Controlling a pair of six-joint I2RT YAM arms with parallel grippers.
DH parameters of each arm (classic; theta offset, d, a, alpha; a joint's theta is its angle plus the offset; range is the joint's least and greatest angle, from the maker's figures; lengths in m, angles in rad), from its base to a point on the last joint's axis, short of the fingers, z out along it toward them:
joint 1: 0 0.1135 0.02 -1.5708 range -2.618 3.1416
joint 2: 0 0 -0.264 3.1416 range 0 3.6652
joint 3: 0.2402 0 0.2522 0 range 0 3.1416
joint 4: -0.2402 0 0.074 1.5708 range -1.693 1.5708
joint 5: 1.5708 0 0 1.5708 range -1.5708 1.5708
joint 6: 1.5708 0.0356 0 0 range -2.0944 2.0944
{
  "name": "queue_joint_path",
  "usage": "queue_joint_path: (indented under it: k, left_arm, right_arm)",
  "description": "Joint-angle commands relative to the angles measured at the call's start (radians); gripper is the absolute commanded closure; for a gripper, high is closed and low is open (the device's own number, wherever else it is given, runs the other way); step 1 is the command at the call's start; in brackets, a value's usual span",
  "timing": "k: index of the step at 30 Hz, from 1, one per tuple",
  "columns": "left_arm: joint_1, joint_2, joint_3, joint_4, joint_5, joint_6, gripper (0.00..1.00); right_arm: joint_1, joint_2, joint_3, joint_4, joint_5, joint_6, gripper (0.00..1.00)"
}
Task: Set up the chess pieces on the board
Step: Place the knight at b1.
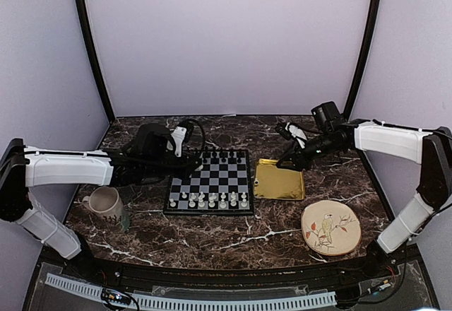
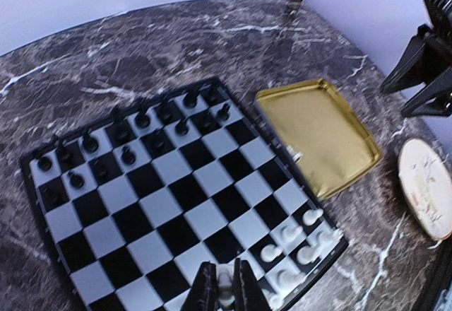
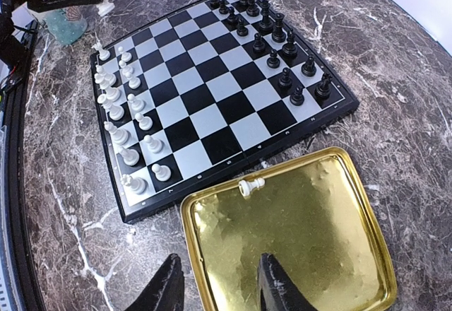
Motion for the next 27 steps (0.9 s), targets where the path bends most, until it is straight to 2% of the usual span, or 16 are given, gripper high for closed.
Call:
queue_joint_path:
  k: [1, 5, 8, 27]
  left_arm:
    - [0.002, -0.118, -0.104, -0.108, -0.111, 0.086, 1.0]
    - [-0.019, -0.186, -0.176, -0.139, -0.068, 0.128, 1.0]
    - [-0.044, -0.217, -0.211, -0.148, -0.096, 0.139, 1.0]
    - [-0.075, -0.108, -0.267, -0.097, -0.144, 0.071, 1.0]
  right_arm:
    - [-0.001, 0.015, 0.002, 0.021, -0.025, -0.003, 0.64]
    - [-0.001, 0.018, 0.004, 0.02, -0.021, -0.006, 0.65]
    - [-0.001, 0.025, 0.007, 0.015, -0.027, -0.007, 0.65]
    - [-0.001, 0.041, 0.011, 0.006, -0.04, -0.004, 0.65]
